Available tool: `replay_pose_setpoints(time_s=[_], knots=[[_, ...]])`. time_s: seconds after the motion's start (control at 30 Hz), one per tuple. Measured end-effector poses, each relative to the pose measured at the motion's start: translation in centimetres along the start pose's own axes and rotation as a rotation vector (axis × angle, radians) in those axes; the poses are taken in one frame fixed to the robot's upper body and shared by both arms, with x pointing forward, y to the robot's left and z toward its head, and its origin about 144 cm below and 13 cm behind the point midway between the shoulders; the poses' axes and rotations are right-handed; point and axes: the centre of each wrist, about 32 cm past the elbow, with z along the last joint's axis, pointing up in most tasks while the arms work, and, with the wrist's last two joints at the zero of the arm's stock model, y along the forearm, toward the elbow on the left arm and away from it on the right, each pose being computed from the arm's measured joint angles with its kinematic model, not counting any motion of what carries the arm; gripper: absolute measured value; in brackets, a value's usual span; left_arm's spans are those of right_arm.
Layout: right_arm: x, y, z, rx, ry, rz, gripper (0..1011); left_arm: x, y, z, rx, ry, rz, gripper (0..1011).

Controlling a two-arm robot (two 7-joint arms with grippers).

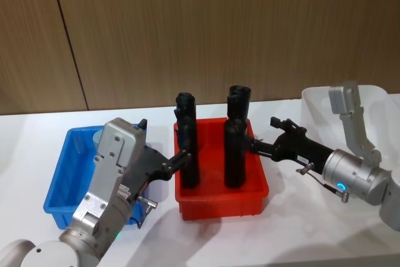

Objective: Pick the cotton swabs from the blue box and place them into the white box.

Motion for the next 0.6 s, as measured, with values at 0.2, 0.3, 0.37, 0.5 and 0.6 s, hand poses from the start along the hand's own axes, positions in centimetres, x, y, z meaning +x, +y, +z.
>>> replay_pose_setpoints(time_s=[0.2, 0.3, 0.37, 0.5, 0.6], knots=[[0.4, 0.6, 0.0, -0.005, 0.006, 0.033, 1001, 0.0, 0.0, 0.0, 0.0, 0.0, 0.0, 1004], [0.6, 0.9, 0.0, -0.006, 0.007, 0.05, 1001, 0.0, 0.0, 0.0, 0.0, 0.0, 0.0, 1004], [0.6, 1.0, 0.0, -0.007, 0.008, 0.057, 1001, 0.0, 0.0, 0.0, 0.0, 0.0, 0.0, 1004], [0.8, 1.3, 0.0, -0.009, 0.009, 0.08, 1001, 0.0, 0.0, 0.0, 0.0, 0.0, 0.0, 1004], [0.8, 1.5, 0.0, -0.01, 0.01, 0.091, 1001, 0.0, 0.0, 0.0, 0.0, 0.0, 0.0, 1004]])
